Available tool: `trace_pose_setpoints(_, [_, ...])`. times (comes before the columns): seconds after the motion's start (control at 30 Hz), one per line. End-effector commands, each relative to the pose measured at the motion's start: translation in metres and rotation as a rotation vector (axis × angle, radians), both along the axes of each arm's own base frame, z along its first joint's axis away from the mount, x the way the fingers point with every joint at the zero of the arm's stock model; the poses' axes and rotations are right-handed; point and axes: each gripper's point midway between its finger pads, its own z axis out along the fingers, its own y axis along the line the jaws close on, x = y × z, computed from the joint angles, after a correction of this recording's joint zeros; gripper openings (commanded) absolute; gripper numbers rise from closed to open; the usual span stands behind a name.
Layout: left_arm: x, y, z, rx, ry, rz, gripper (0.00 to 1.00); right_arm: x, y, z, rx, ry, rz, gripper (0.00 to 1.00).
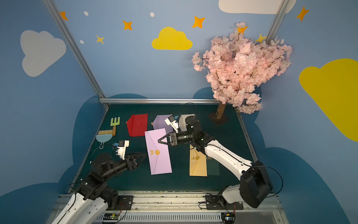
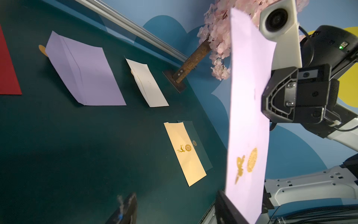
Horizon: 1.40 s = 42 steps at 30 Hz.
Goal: Open the envelope
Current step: Pick up the envelope from the center of the board.
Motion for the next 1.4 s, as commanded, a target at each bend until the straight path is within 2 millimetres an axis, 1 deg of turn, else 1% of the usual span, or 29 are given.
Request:
trace_pose_setpoints(0.0, [-0.009, -0.013, 0.027, -0.068, -0.101, -0.103, 0.59, -0.013, -0.005, 0.026, 0.098, -0.004, 0.034, 0.00])
trace_pose_setpoints(0.13, [-0.018, -0.021, 0.048, -0.148, -0.161, -0.171, 0.55, -0.015, -0.004, 0.027, 0.105, -0.011, 0.031, 0.00])
trace_pose_setpoints(0.2, [-0.022, -0.024, 0.057, -0.184, -0.181, -0.207, 0.51, -0.015, -0.003, 0.025, 0.102, -0.009, 0.033, 0.00])
trace_pose_setpoints(0.3, [-0.025, -0.026, 0.061, -0.210, -0.186, -0.228, 0.45, -0.014, -0.001, 0.023, 0.102, -0.007, 0.034, 0.00])
trace_pose_setpoints(0.37, [-0.025, -0.026, 0.064, -0.224, -0.192, -0.229, 0.43, -0.014, -0.001, 0.023, 0.105, -0.010, 0.033, 0.00])
trace_pose_setpoints(0.47, [-0.023, -0.023, 0.064, -0.233, -0.195, -0.211, 0.44, -0.011, -0.002, 0.025, 0.110, -0.016, 0.026, 0.00])
trace_pose_setpoints(0.57, [-0.022, -0.019, 0.062, -0.242, -0.181, -0.199, 0.50, -0.011, -0.005, 0.031, 0.121, -0.027, 0.026, 0.00])
trace_pose_setpoints(0.7, [-0.022, -0.011, 0.062, -0.256, -0.181, -0.170, 0.55, -0.010, -0.012, 0.038, 0.125, -0.042, 0.014, 0.00])
trace_pose_setpoints(0.93, [-0.019, -0.008, 0.065, -0.317, -0.173, -0.175, 0.57, -0.011, -0.018, 0.040, 0.116, -0.048, 0.000, 0.00])
trace_pose_setpoints(1.03, [-0.017, -0.013, 0.066, -0.338, -0.160, -0.210, 0.57, -0.011, -0.014, 0.041, 0.123, -0.044, 0.008, 0.00])
trace_pose_setpoints(1.13, [-0.015, -0.017, 0.073, -0.369, -0.166, -0.245, 0.56, -0.011, -0.007, 0.040, 0.130, -0.037, 0.024, 0.00])
trace_pose_setpoints(1.3, [-0.014, -0.022, 0.080, -0.376, -0.163, -0.291, 0.51, -0.008, 0.005, 0.036, 0.137, -0.021, 0.040, 0.00])
trace_pose_setpoints(1.37, [-0.013, -0.023, 0.079, -0.371, -0.158, -0.293, 0.45, -0.008, 0.009, 0.037, 0.147, -0.017, 0.048, 0.00])
